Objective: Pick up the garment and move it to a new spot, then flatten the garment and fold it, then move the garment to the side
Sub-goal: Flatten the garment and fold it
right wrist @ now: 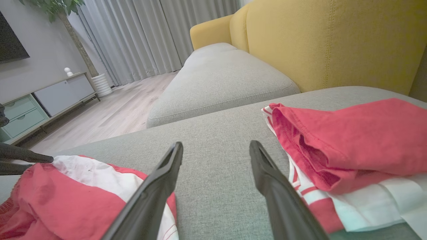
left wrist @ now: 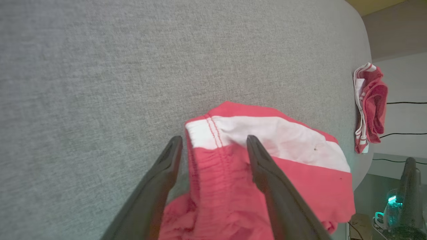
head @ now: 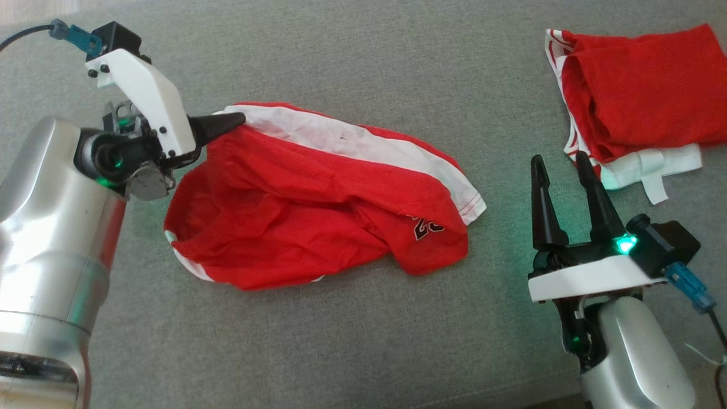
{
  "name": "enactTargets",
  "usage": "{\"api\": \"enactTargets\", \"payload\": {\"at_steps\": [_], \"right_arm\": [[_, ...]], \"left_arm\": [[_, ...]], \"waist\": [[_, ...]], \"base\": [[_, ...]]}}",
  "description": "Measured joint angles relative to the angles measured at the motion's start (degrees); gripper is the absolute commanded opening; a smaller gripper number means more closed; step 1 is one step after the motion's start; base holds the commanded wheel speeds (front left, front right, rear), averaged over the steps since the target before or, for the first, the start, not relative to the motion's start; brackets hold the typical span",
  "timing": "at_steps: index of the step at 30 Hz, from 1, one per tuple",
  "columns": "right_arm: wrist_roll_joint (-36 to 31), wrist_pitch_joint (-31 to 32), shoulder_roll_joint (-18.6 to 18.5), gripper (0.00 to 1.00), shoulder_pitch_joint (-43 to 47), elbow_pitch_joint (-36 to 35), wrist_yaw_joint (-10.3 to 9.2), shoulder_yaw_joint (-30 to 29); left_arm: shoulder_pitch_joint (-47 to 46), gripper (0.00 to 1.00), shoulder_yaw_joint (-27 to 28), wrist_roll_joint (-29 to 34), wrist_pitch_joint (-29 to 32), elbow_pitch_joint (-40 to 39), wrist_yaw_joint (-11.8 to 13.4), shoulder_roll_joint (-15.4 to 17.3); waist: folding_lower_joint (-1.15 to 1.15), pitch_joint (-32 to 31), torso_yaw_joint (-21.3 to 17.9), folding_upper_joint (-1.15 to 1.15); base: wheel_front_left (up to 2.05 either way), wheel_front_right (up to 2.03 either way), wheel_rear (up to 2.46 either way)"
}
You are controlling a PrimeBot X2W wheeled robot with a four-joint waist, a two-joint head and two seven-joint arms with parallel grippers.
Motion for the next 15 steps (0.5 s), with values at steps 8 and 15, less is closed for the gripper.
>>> {"api": "enactTargets", "payload": {"at_steps": [8, 15], "right_arm": [[0.0, 0.0, 0.0, 1.00, -0.5, 0.0, 0.00, 0.0], [0.0, 0.0, 0.0, 1.00, -0.6, 0.1, 0.00, 0.0]], "left_arm": [[0.0, 1.00, 0.0, 0.0, -0.1, -0.4, 1.4, 0.1], [0.0, 0.00, -0.3, 0.0, -0.1, -1.8, 0.9, 0.4]], "waist": [[0.00, 0.5, -0.7, 0.00], [0.00, 0.7, -0.7, 0.00]], "base": [[0.00, 0.00, 0.00], [0.00, 0.00, 0.00]]}}
